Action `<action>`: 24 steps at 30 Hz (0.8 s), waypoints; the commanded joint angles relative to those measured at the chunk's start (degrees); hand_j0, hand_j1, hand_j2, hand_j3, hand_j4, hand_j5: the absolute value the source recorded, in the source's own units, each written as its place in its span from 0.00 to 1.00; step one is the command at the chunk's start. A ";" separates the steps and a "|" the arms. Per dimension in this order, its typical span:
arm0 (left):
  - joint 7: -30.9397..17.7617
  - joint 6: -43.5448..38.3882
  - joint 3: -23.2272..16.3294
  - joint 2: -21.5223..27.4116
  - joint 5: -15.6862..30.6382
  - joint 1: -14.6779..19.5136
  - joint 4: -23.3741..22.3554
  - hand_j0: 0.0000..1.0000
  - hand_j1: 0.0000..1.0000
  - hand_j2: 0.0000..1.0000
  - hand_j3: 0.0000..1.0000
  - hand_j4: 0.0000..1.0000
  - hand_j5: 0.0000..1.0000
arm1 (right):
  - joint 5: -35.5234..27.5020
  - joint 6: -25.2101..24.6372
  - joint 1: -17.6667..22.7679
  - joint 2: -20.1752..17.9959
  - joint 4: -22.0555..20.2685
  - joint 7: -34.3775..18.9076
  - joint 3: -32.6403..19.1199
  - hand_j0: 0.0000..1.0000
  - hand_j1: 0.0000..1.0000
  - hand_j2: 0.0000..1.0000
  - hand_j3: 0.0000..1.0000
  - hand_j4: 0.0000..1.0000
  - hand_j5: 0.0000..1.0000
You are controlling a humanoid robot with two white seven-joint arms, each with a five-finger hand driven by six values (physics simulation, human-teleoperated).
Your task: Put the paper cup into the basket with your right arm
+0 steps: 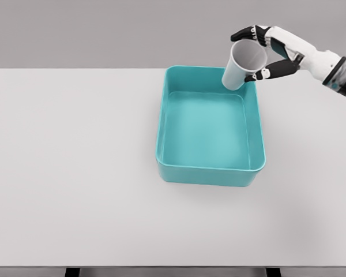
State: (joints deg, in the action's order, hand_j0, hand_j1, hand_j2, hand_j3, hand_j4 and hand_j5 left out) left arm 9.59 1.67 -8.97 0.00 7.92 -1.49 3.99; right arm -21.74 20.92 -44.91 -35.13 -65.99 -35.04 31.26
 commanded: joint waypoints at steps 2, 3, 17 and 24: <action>-0.01 0.00 0.00 0.00 -0.01 0.00 -0.04 1.00 1.00 1.00 1.00 1.00 1.00 | 1.62 -0.09 -0.09 1.47 -1.86 0.04 2.05 0.77 0.77 0.77 0.77 0.77 0.77; -0.01 0.00 0.00 0.00 -0.01 0.00 -0.04 1.00 1.00 1.00 1.00 1.00 1.00 | 2.23 -0.09 -0.09 1.47 -2.65 0.04 2.14 0.77 0.77 0.77 0.77 0.77 0.77; -0.01 0.00 0.00 0.00 -0.01 0.00 -0.04 1.00 1.00 1.00 1.00 1.00 1.00 | 31.67 0.35 -0.70 0.77 -22.25 0.04 5.13 0.77 0.77 0.77 0.77 0.77 0.77; -0.01 0.00 0.00 0.00 -0.01 0.00 0.05 1.00 1.00 1.00 1.00 1.00 1.00 | 35.98 -0.18 -0.70 0.33 -22.86 0.04 3.73 0.84 0.84 0.84 0.84 0.84 0.84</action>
State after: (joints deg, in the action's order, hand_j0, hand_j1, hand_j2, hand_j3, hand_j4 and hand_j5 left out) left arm 9.59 1.67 -8.97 0.00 7.92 -1.49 3.99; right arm 13.15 21.03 -45.27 -34.60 -88.36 -35.03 35.35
